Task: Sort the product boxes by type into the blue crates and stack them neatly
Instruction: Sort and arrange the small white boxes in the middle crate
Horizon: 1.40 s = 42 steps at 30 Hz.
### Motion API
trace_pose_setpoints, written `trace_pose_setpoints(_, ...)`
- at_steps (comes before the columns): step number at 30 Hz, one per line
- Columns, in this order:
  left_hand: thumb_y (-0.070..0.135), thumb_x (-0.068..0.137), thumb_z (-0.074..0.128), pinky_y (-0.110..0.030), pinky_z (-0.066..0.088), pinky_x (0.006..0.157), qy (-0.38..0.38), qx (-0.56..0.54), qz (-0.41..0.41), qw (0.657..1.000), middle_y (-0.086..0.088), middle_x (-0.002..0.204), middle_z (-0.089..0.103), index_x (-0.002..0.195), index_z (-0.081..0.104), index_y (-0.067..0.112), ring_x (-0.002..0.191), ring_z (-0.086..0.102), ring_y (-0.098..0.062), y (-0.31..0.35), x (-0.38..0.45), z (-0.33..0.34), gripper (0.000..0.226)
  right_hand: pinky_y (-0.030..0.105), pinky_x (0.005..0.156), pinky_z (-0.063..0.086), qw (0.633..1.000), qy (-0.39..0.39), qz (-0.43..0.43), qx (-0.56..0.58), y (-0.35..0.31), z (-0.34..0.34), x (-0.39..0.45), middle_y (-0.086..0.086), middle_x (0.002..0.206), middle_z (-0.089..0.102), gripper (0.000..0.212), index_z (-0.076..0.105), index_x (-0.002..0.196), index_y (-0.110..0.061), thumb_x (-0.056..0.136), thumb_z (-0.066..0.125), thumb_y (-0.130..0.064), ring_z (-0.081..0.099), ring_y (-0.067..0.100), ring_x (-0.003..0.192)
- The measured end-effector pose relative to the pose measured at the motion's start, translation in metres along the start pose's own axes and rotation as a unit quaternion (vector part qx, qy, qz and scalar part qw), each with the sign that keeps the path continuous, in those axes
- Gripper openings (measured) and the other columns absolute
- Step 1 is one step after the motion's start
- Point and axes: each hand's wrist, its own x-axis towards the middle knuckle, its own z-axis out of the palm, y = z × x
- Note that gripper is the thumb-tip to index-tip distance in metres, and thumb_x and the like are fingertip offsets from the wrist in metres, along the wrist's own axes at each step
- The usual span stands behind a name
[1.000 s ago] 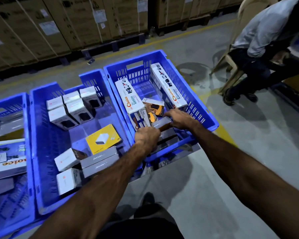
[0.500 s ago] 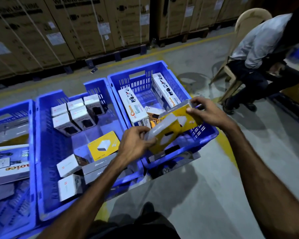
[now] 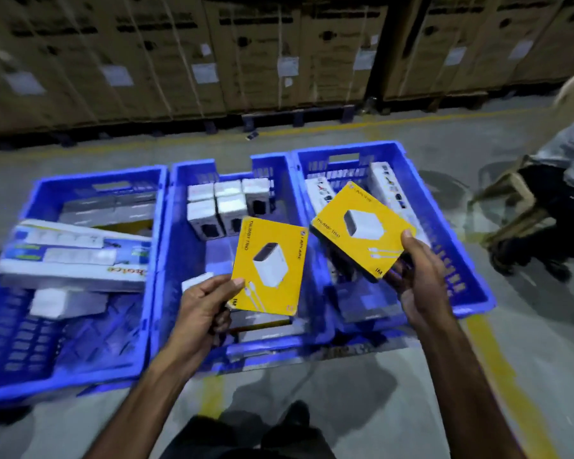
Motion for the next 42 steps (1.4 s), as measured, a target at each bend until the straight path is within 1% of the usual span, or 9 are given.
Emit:
trace_pose_setpoints(4,0.017,0.083,0.075,-0.022,0.011,0.044,0.100,0.007,0.029,0.995,0.006,0.050,0.036,0.074,0.073,0.014,0.040,0.019,-0.007,0.006,-0.029,-0.076,0.010,0.028,0.059,0.054,0.995,-0.075,0.031,-0.061,0.036,0.061,-0.020,-0.003,0.067,0.056,0.014,0.058,0.089,-0.024,0.101,0.064,-0.021,0.054,0.008,0.053)
trace_pose_setpoints(9,0.016,0.085,0.078,-0.027,0.009,0.050,0.235,0.002,0.051,0.971,0.002,0.053,0.027,0.077,0.069,0.010,0.044,0.015,-0.011,0.013,-0.065,-0.178,0.013,0.031,0.053,0.059,0.975,-0.148,0.072,-0.151,0.092,0.156,-0.062,0.006,0.079,0.069,0.019,0.060,0.115,-0.016,0.098,0.067,-0.012,0.066,0.011,0.058)
trace_pose_setpoints(17,0.011,0.083,0.085,-0.016,0.025,0.040,0.367,0.104,0.131,0.915,0.008,0.050,0.046,0.076,0.074,0.008,0.040,0.031,-0.003,0.050,-0.098,-0.290,0.014,0.038,0.054,0.058,0.914,-0.286,0.018,-0.286,0.146,0.286,-0.119,0.010,0.088,0.061,0.018,0.063,0.101,-0.032,0.094,0.075,-0.020,0.063,0.020,0.068)
trace_pose_setpoints(20,0.017,0.077,0.092,-0.023,0.024,0.046,0.360,0.181,0.151,0.903,0.004,0.056,0.040,0.070,0.073,0.012,0.054,0.034,-0.011,0.065,-0.090,-0.328,0.021,0.043,0.069,0.054,0.843,-0.336,-0.078,-0.413,0.157,0.320,-0.128,-0.002,0.081,0.065,0.021,0.061,0.103,-0.041,0.087,0.075,-0.043,0.062,0.019,0.067)
trace_pose_setpoints(24,0.049,0.060,0.087,-0.030,0.035,0.048,0.304,0.386,0.101,0.865,0.007,0.045,0.049,0.076,0.075,0.025,0.046,0.046,-0.013,0.087,-0.060,-0.369,0.031,0.040,0.075,0.053,0.738,-0.339,-0.165,-0.559,0.170,0.359,-0.141,-0.005,0.087,0.068,0.039,0.053,0.116,-0.041,0.081,0.066,-0.052,0.067,0.026,0.088)
trace_pose_setpoints(30,0.066,0.055,0.071,-0.035,0.053,0.069,0.129,0.632,0.015,0.764,0.005,0.085,0.071,0.093,0.075,0.032,0.084,0.067,-0.026,0.103,-0.012,-0.393,0.051,0.038,0.080,0.046,0.617,-0.369,-0.179,-0.671,0.200,0.384,-0.144,0.007,0.118,0.072,0.055,0.049,0.133,-0.033,0.083,0.065,-0.052,0.065,0.034,0.113)
trace_pose_setpoints(34,0.052,0.071,0.078,-0.036,0.055,0.073,0.074,0.715,0.002,0.696,-0.001,0.097,0.073,0.098,0.075,0.026,0.093,0.069,-0.030,0.101,0.006,-0.395,0.037,0.040,0.091,0.048,0.583,-0.397,-0.137,-0.695,0.214,0.382,-0.145,0.008,0.125,0.069,0.057,0.051,0.132,-0.034,0.082,0.070,-0.053,0.063,0.034,0.120)
trace_pose_setpoints(40,0.052,0.076,0.077,-0.035,0.050,0.068,0.008,0.740,-0.015,0.673,-0.002,0.091,0.071,0.075,0.064,0.026,0.087,0.065,-0.029,0.103,0.025,-0.403,0.029,0.036,0.087,0.038,0.580,-0.390,-0.138,-0.702,0.223,0.377,-0.143,0.006,0.124,0.069,0.054,0.051,0.132,-0.034,0.086,0.072,-0.054,0.063,0.031,0.118)
trace_pose_setpoints(42,0.050,0.082,0.075,-0.038,0.054,0.075,0.005,0.741,-0.001,0.672,-0.006,0.107,0.075,0.093,0.073,0.029,0.097,0.068,-0.031,0.104,0.029,-0.402,0.024,0.040,0.097,0.041,0.589,-0.380,-0.159,-0.695,0.223,0.376,-0.141,0.002,0.127,0.070,0.052,0.052,0.137,-0.035,0.091,0.064,-0.055,0.063,0.029,0.122)
